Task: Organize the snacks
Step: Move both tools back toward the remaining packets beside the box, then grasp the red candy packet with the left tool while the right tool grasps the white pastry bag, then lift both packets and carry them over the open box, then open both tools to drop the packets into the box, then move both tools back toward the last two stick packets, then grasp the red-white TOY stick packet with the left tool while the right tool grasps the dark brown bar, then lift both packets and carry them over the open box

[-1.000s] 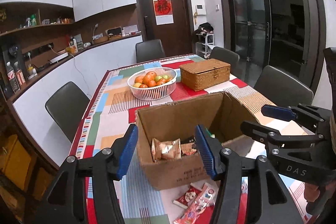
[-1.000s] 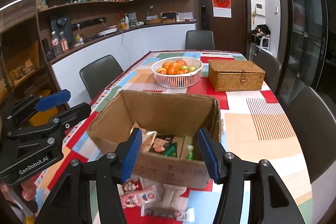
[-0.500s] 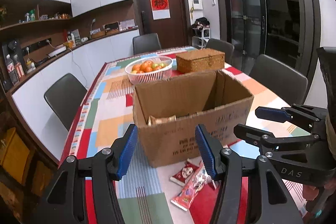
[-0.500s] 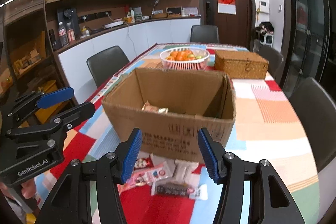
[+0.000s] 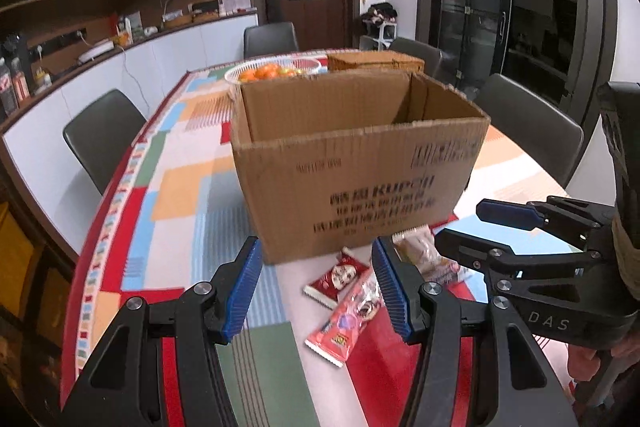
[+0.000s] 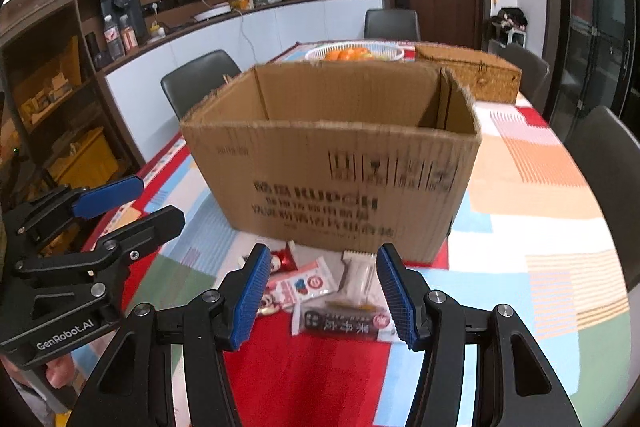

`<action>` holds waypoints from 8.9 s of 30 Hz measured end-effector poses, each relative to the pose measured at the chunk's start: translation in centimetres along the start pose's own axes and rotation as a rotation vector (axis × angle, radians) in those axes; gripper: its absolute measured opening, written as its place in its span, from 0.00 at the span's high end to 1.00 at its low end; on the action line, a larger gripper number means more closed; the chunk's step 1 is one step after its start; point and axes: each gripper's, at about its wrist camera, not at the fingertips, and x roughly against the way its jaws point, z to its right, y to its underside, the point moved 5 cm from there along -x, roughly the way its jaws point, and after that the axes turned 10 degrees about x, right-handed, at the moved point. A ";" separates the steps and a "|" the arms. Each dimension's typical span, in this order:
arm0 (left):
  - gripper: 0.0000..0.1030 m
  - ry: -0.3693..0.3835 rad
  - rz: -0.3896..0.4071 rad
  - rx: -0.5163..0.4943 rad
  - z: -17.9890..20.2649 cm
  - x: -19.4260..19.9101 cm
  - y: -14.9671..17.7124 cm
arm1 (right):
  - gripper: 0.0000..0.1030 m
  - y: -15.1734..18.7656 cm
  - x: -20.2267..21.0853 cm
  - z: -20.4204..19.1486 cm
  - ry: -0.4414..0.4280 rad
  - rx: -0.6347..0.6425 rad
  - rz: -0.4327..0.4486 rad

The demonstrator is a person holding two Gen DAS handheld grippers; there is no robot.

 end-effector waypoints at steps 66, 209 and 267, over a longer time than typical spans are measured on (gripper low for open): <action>0.78 0.095 -0.255 0.053 0.7 -11.8 4.5 | 0.68 4.8 -9.6 1.9 0.056 -0.020 -0.197; 0.50 0.016 -0.278 -0.087 3.6 -5.6 7.6 | 0.47 6.0 -4.5 -1.6 0.008 0.581 -0.272; 0.79 0.065 -0.163 0.056 2.7 -2.9 5.0 | 0.80 5.6 -2.8 0.9 -0.062 0.079 -0.155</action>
